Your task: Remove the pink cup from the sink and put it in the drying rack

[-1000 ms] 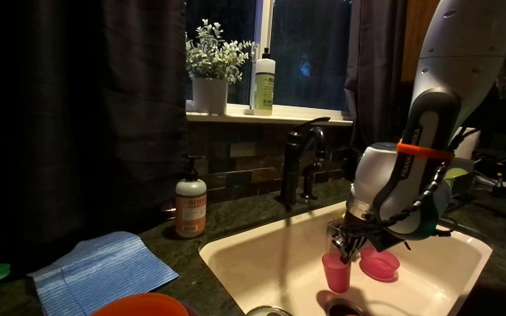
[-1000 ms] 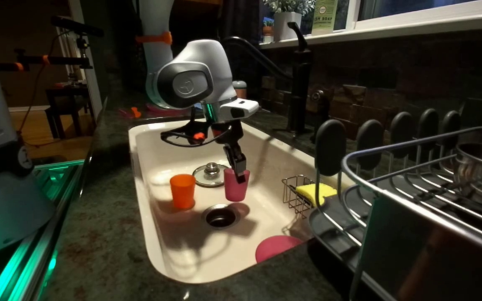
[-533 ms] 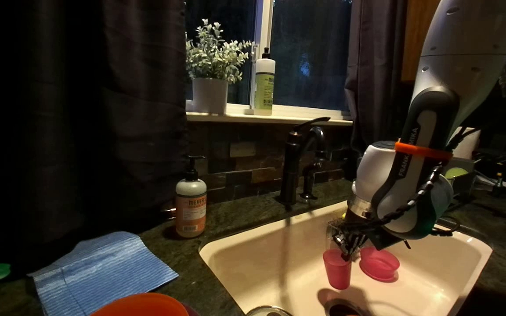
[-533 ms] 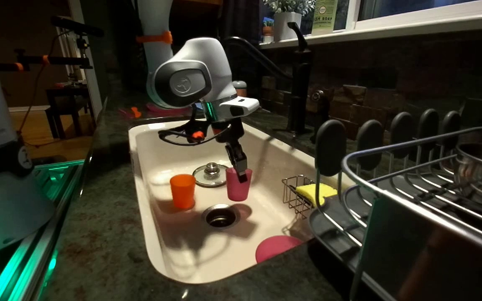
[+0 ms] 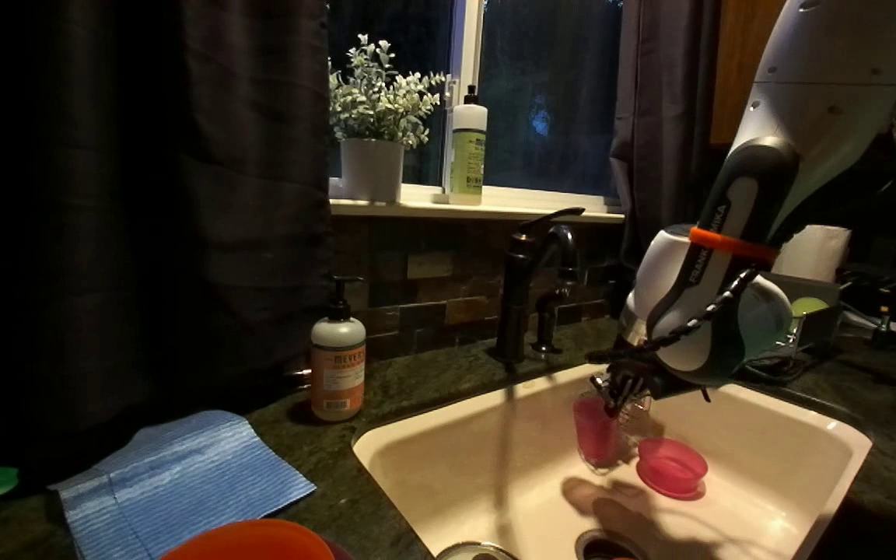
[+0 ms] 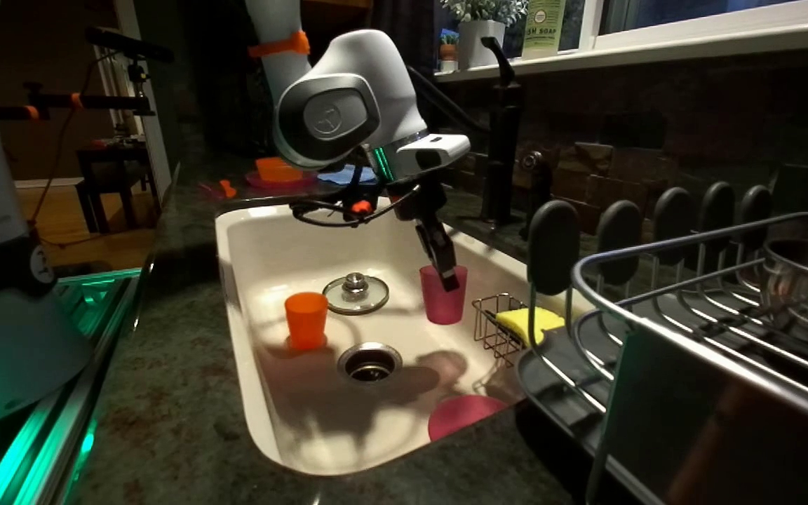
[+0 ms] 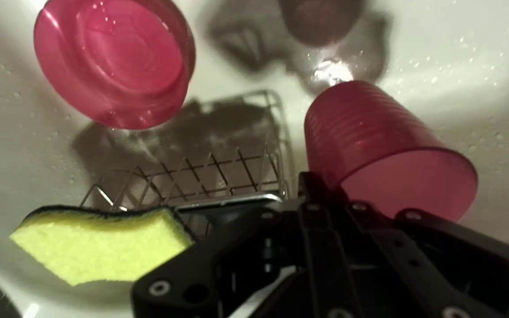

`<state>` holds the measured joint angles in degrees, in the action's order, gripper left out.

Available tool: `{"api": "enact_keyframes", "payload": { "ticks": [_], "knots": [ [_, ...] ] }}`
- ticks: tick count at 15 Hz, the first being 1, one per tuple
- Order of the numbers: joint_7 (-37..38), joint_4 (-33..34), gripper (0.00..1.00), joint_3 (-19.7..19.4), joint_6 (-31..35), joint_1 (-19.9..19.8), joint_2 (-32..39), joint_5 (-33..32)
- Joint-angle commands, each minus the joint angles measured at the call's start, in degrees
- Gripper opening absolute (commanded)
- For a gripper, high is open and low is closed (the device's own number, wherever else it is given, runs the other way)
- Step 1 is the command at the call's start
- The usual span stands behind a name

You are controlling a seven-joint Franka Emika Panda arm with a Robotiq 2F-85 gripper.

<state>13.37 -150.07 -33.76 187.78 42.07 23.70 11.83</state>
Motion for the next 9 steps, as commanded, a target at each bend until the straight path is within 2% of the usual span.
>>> {"api": "enact_keyframes", "payload": {
  "ticks": [1,4,6,9],
  "knots": [
    [0.1,-1.6,0.01,-4.4,-2.8,3.2,-6.4,0.9],
    [0.8,-1.3,0.01,-5.2,-6.1,3.7,-9.3,0.8],
    [1.6,-1.3,0.01,-8.5,-6.4,6.6,-10.2,0.7],
    [3.6,-1.0,0.01,-18.5,-4.0,14.3,-9.1,0.8]
  ]
}}
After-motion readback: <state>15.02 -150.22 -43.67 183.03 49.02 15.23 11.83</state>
